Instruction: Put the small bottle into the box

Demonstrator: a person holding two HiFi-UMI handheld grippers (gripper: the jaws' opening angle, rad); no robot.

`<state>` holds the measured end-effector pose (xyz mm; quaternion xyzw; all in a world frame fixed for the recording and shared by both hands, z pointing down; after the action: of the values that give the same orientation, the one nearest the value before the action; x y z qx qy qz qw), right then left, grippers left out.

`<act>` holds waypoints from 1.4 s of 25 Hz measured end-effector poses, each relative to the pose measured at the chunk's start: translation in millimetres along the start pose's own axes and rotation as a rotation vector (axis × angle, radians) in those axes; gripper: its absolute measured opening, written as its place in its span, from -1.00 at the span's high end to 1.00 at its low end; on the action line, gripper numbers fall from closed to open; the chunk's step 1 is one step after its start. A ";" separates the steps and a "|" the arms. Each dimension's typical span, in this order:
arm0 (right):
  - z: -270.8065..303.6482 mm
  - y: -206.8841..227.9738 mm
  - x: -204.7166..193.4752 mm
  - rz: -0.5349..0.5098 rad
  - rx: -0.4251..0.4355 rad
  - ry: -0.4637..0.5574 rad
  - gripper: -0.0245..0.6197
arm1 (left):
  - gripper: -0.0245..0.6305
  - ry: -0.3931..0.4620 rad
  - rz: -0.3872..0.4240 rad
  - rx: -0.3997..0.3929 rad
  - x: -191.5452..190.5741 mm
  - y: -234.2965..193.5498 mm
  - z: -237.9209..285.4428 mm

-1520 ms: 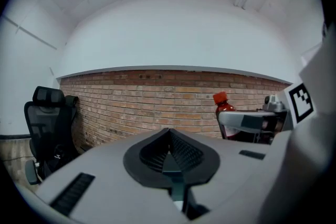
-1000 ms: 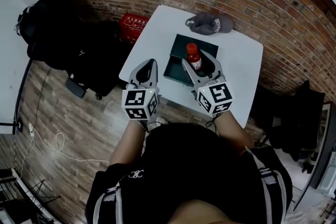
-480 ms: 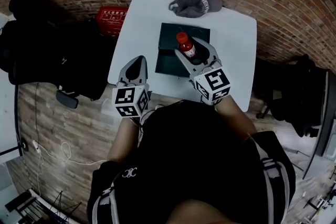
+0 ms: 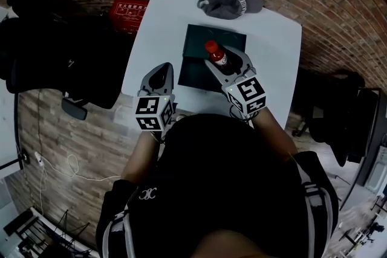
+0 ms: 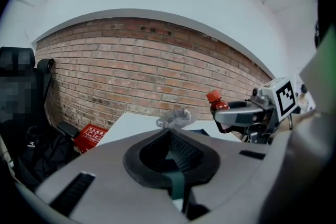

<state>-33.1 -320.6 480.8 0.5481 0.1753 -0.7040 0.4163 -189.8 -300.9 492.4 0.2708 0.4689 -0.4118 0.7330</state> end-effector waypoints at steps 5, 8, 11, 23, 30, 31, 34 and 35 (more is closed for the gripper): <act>9.6 -1.1 -20.0 0.008 0.027 -0.084 0.22 | 0.88 -0.015 0.009 -0.006 -3.3 -3.5 0.6; 12.9 -2.2 -36.5 0.004 0.049 -0.143 0.22 | 0.88 -0.017 0.003 0.000 -7.6 -4.5 -2.0; 17.7 -4.4 -49.6 -0.008 0.064 -0.197 0.22 | 0.88 -0.024 0.000 0.005 -13.1 -7.0 -6.0; 21.4 3.5 -102.9 -0.050 0.049 -0.426 0.22 | 0.88 -0.024 -0.011 0.013 -20.8 -5.8 -14.5; 33.6 13.3 -130.5 -0.081 0.015 -0.520 0.22 | 0.88 -0.038 -0.043 0.043 -29.4 -13.5 -18.5; 36.0 14.1 -135.9 -0.101 0.016 -0.541 0.22 | 0.88 -0.042 -0.047 0.044 -31.1 -14.3 -18.5; 39.9 14.3 -153.4 -0.138 0.026 -0.621 0.22 | 0.88 -0.049 -0.061 0.045 -33.7 -15.6 -18.0; 40.2 13.1 -158.2 -0.136 0.034 -0.648 0.22 | 0.88 -0.051 -0.061 0.047 -33.5 -15.8 -18.0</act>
<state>-39.7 -294.3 642.3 0.2893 0.0583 -0.8708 0.3932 -219.1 -283.2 515.3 0.2628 0.4484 -0.4515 0.7253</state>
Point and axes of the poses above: the fingertips, and each gripper's own axes: z forward along the fingers, y to its right, x out of its top, the point moved 3 cm from there along -z, backward along the fingers, and after that the axes turned 12 degrees about z, right-handed, at the moved point
